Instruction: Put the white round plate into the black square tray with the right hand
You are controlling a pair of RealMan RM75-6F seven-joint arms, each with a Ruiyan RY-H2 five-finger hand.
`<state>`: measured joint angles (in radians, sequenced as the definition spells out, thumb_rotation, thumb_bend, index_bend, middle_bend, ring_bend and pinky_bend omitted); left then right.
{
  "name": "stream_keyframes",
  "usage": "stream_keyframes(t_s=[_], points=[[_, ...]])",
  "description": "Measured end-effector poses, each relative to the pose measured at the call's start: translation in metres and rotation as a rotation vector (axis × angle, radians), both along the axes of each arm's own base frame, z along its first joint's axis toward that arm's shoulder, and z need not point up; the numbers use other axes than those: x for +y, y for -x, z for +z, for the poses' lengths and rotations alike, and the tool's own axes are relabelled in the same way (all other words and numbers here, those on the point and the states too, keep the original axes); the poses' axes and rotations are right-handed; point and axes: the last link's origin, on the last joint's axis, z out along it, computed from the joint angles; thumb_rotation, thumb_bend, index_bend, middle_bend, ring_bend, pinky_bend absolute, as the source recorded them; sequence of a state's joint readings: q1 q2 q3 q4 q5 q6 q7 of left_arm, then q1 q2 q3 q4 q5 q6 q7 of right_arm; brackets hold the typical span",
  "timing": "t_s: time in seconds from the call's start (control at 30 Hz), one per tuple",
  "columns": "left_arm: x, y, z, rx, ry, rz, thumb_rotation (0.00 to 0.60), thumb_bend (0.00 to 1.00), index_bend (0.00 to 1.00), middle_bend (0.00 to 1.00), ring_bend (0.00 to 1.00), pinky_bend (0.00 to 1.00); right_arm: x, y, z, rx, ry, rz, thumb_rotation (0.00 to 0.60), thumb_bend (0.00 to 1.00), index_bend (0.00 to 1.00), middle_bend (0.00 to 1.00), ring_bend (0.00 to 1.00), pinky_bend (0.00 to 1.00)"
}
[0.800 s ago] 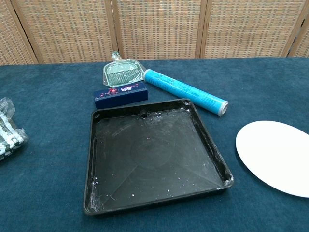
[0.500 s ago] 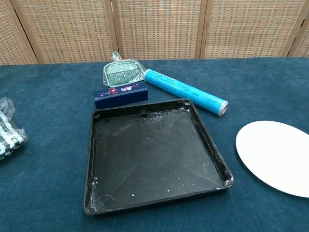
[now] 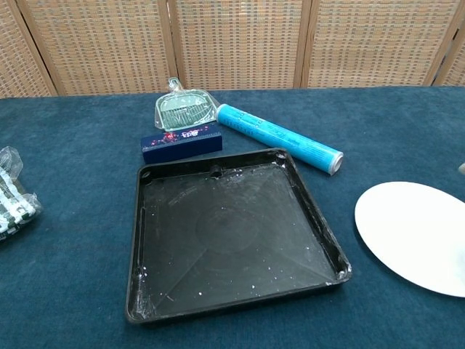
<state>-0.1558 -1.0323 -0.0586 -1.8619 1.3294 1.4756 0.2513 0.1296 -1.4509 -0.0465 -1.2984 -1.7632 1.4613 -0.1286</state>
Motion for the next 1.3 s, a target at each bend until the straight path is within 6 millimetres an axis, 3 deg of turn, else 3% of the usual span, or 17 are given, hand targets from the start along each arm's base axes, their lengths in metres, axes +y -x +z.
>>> stream_keyframes(t_s=[0.1, 0.3, 0.73, 0.87, 1.03, 1.3], points=[[0.0, 0.001, 0.001, -0.004, -0.002, 0.002, 0.6, 0.0, 0.0, 0.0, 0.0, 0.0, 0.002, 0.001, -0.02, 0.04, -0.053, 0.026, 0.6, 0.0, 0.07, 0.0, 0.0, 0.0], [0.002, 0.004, 0.006, -0.025, -0.012, 0.019, 0.6, 0.0, 0.0, 0.0, 0.0, 0.0, -0.002, -0.002, -0.04, 0.094, -0.064, 0.071, 0.6, 0.0, 0.09, 0.0, 0.0, 0.0], [0.002, 0.004, 0.006, -0.024, 0.001, 0.022, 0.6, 0.0, 0.0, 0.0, 0.0, 0.0, -0.016, -0.005, -0.054, 0.138, -0.042, 0.092, 0.6, 0.01, 0.12, 0.0, 0.0, 0.0], [0.002, 0.004, 0.004, -0.018, 0.007, 0.023, 0.6, 0.0, 0.0, 0.0, 0.0, 0.0, -0.022, -0.006, -0.057, 0.157, -0.03, 0.095, 0.6, 0.12, 0.18, 0.0, 0.0, 0.0], [0.003, 0.005, 0.003, -0.016, 0.007, 0.027, 0.6, 0.0, 0.0, 0.0, 0.0, 0.0, -0.027, -0.006, -0.056, 0.168, -0.008, 0.095, 0.6, 0.36, 0.22, 0.0, 0.0, 0.0], [0.003, 0.004, 0.001, -0.014, 0.013, 0.028, 0.6, 0.0, 0.0, 0.0, 0.0, 0.0, -0.038, -0.008, -0.051, 0.161, 0.091, 0.078, 0.6, 0.41, 0.28, 0.0, 0.0, 0.0]])
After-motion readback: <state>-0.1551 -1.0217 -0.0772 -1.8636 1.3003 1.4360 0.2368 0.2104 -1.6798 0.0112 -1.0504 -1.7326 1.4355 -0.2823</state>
